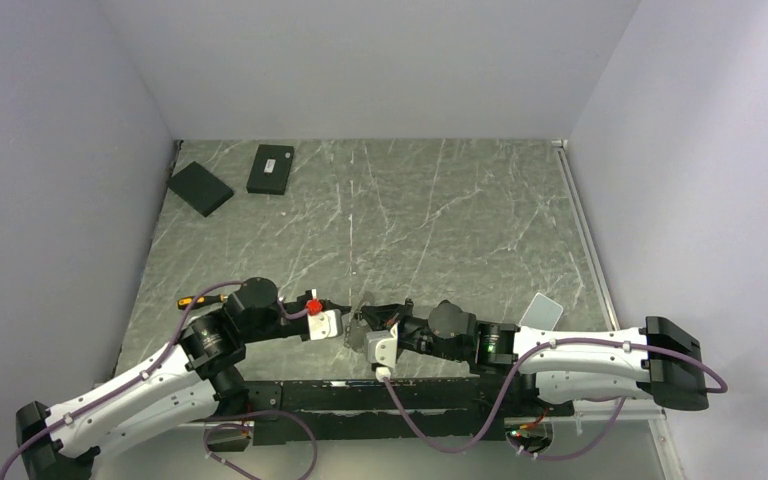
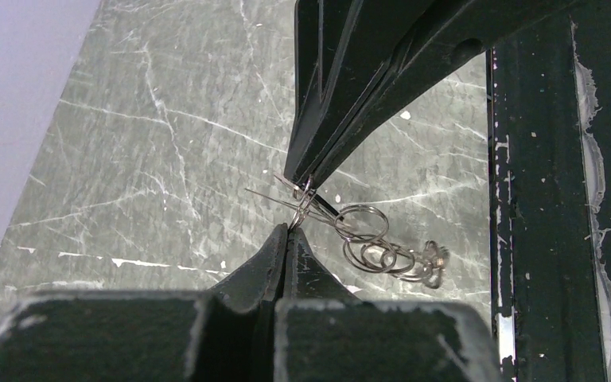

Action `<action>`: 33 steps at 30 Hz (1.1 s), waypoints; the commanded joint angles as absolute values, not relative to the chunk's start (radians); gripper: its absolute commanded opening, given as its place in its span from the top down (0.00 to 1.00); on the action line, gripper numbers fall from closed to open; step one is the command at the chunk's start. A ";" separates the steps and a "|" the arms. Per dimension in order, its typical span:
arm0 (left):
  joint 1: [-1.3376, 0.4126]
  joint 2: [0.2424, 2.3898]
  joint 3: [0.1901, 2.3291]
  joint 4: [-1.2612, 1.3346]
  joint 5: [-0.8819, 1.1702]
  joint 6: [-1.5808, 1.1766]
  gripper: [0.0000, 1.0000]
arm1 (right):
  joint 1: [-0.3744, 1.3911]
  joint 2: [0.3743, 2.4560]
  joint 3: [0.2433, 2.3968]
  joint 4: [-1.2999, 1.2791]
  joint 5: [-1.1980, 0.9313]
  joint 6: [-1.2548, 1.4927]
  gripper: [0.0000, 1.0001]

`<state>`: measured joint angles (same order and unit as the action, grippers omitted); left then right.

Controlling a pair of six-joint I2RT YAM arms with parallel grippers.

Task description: Put the keys on the keyring

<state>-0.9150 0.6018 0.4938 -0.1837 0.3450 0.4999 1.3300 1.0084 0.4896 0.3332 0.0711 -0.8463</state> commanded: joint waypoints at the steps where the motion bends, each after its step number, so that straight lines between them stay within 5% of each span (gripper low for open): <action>1: -0.913 0.607 0.500 -0.126 0.349 0.489 1.00 | 1.338 1.005 0.502 0.387 0.077 -0.859 1.00; 33: -0.912 0.651 0.537 -0.238 0.505 0.544 1.00 | 1.399 1.023 0.536 0.304 0.069 -0.916 1.00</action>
<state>-0.9138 0.6415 0.4942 -0.2539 0.4599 0.5140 1.3914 1.0134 0.4904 0.2863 0.0925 -0.9165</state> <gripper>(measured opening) 0.006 0.015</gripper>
